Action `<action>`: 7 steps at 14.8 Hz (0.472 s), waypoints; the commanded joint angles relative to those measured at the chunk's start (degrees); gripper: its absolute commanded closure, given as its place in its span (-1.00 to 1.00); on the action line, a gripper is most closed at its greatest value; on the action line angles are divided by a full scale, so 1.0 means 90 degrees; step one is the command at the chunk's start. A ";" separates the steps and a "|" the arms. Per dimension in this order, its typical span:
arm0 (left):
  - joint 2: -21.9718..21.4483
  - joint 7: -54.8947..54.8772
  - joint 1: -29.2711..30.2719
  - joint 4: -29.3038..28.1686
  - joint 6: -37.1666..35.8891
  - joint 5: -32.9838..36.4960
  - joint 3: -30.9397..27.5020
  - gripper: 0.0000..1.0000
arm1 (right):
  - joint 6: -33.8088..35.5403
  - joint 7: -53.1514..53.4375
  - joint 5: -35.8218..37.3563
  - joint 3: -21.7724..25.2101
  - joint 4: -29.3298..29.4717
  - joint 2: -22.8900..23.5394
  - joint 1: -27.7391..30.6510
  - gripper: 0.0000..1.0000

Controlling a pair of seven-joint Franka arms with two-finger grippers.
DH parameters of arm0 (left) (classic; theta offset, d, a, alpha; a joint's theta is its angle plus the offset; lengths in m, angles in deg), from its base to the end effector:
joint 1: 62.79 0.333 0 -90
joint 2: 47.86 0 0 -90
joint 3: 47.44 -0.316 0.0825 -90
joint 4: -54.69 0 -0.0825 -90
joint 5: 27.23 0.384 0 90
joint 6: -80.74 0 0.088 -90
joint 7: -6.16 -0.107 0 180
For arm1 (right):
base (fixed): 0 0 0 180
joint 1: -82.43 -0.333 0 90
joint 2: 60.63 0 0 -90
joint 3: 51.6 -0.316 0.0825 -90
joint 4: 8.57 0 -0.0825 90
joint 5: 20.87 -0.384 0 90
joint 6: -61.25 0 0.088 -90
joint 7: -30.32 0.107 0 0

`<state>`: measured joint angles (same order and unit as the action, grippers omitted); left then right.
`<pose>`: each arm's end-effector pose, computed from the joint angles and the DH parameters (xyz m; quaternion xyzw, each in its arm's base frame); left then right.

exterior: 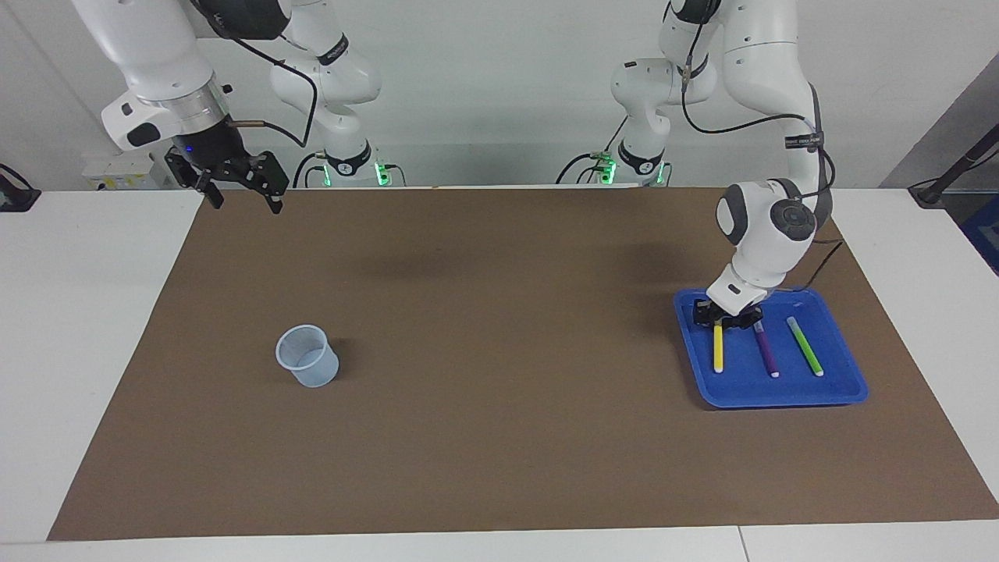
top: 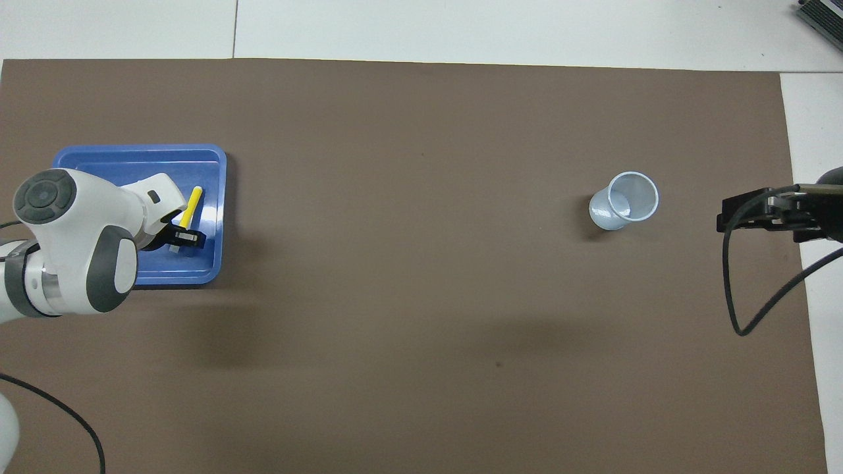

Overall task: Transfer and insert pens with both arms
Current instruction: 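Lower the left gripper and close it on the yellow pen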

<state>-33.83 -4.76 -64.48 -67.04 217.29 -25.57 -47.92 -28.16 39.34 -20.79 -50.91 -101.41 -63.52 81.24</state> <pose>0.5730 -0.0119 0.2963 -0.9931 0.1162 -0.0059 0.0116 0.5374 0.0044 0.6278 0.9972 -0.0743 -0.0047 0.0008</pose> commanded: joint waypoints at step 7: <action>-0.0251 0.0100 -0.0027 0.0069 -0.0347 0.0021 0.0024 1.00 | 0.0023 -0.0113 -0.0135 0.0041 -0.0075 -0.0088 -0.0005 -1.00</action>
<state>-34.89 -4.57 -64.55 -66.44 215.97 -25.59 -47.70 -28.16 39.34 -20.79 -50.91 -101.41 -63.52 81.25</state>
